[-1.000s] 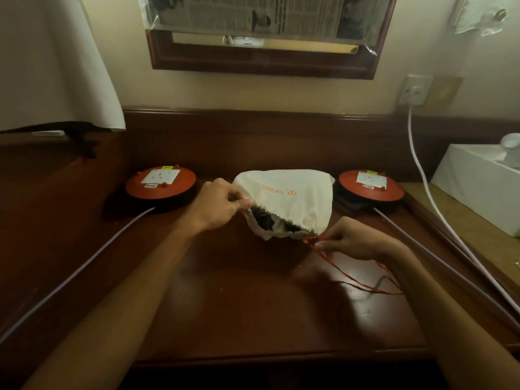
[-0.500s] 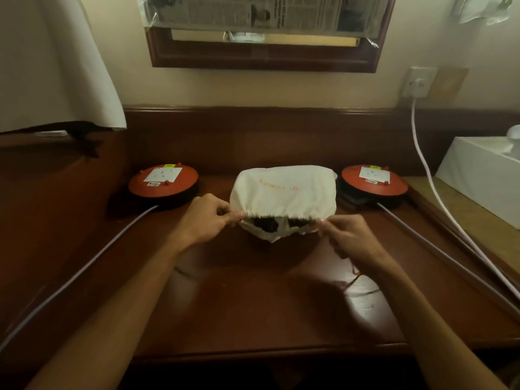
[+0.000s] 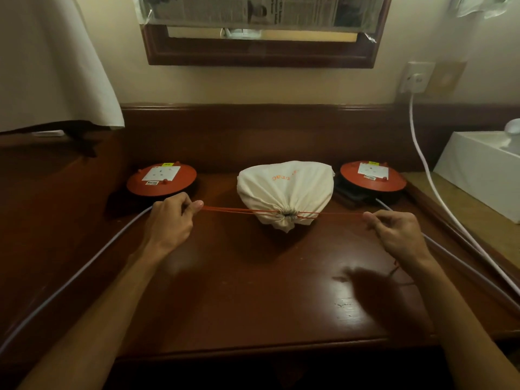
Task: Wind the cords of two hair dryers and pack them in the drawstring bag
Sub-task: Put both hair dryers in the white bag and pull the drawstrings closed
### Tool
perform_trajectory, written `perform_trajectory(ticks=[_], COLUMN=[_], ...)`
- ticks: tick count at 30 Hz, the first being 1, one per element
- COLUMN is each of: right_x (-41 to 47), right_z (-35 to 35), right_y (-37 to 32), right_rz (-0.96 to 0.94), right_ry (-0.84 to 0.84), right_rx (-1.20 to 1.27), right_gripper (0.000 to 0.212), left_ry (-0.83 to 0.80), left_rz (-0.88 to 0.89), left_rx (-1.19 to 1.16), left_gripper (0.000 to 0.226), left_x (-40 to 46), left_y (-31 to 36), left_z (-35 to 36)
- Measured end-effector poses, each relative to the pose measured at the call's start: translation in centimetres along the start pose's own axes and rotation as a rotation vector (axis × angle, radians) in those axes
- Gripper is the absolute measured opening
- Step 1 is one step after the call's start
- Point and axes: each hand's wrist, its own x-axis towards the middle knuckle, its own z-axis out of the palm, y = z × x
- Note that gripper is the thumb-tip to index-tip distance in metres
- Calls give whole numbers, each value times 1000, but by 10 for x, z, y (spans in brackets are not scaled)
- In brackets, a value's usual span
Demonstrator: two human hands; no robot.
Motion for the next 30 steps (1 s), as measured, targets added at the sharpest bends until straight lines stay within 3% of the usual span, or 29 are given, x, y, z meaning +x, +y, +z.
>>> perform_trajectory(ticks=[6,8,12,15,17,19,23,27,30], right_x=[-14,-24,-34,-22,0,32,108,164,178], right_z=[-5,-11,-58,-93,-103,-101,-48,35,88], right_y=[11,14,18,6,-13,-43,-105,-137,-123], right_rz=[11,84,322,335,265,112,-160,-343,-447], right_ry=[-53,-175,-592,-705,-672,-557,-348,-356,-434], right_rx=[-77,-35,112,91,26,-111,-461,-947,-1132], right_gripper=[27,31,39,32,25,19,14,16,18], left_ry=[1,-33,-321,-594,-600,-490,-331,-291,-304], left_rz=[3,5,-29,-37,7,119,372,526,607], left_rx=[25,6,-155,-259,-271,-217,49,457,621], left_gripper=[32,33,41,37,32,34,39,31,33], left_x=[-14,-21,-36,-45,-33,-4,84,152,166], left_y=[-13,-14,-37,-30,-7,22,80,124,117], left_z=[2,1,-27,-46,-54,-62,-51,13,68])
